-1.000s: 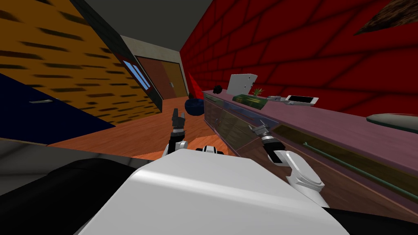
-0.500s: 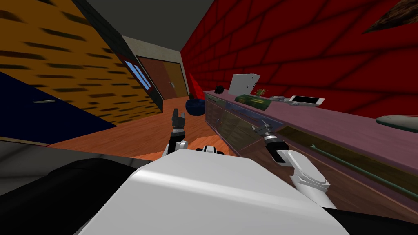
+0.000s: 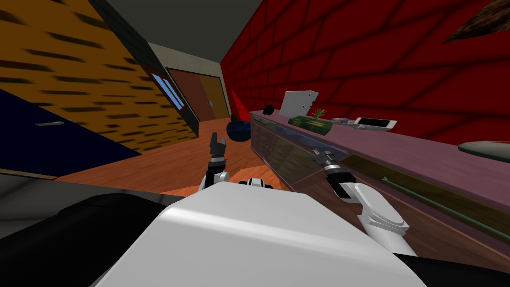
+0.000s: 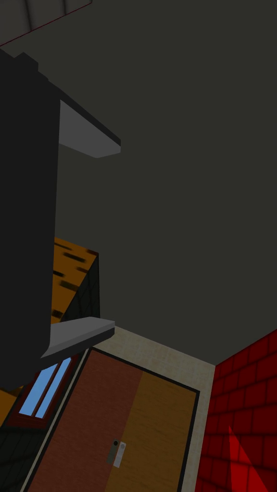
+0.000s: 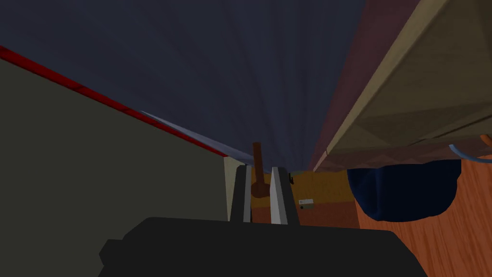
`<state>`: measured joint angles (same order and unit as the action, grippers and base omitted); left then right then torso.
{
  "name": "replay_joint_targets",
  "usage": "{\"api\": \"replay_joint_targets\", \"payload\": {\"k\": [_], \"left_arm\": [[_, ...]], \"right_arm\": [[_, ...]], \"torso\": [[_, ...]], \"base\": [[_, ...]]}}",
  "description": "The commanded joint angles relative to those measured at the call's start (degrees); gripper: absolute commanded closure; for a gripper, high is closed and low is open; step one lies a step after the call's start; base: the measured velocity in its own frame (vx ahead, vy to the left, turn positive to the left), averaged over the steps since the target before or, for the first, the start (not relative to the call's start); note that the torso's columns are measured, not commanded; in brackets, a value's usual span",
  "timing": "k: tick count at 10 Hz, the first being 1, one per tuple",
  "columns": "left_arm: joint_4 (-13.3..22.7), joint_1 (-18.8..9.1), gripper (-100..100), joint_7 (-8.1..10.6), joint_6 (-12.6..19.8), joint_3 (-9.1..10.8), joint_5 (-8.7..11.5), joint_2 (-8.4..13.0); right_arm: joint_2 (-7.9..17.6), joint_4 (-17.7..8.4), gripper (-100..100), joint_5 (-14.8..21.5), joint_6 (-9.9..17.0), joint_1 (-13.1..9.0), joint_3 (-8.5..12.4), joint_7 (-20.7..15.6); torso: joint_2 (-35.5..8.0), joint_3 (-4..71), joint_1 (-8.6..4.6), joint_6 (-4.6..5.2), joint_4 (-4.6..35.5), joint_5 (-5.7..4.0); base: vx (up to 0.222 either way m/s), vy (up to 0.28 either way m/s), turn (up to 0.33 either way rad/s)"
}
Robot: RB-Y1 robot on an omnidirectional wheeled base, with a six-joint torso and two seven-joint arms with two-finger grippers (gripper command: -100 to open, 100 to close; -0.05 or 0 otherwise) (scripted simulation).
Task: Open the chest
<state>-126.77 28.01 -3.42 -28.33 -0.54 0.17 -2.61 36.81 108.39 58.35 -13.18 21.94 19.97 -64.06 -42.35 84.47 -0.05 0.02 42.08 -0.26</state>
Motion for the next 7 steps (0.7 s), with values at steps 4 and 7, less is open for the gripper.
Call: {"api": "replay_joint_targets", "payload": {"k": [4,7], "left_arm": [[0.0,0.0,0,0.00,0.0,0.01,0.0,0.0],[0.0,0.0,0,0.00,0.0,0.01,0.0,0.0]], "right_arm": [[2.7,0.9,-100,-1.0,-0.3,1.4,0.8,2.2],[6.3,1.3,-100,-2.3,-0.2,2.3,2.4,4.7]], "torso": [[0.3,0.2,-0.26,-0.02,0.2,0.22],[0.2,0.2,0.02,-0.03,0.2,0.25]], "base": [[-0.085,0.119,-0.033],[0.030,0.044,-0.044]]}}
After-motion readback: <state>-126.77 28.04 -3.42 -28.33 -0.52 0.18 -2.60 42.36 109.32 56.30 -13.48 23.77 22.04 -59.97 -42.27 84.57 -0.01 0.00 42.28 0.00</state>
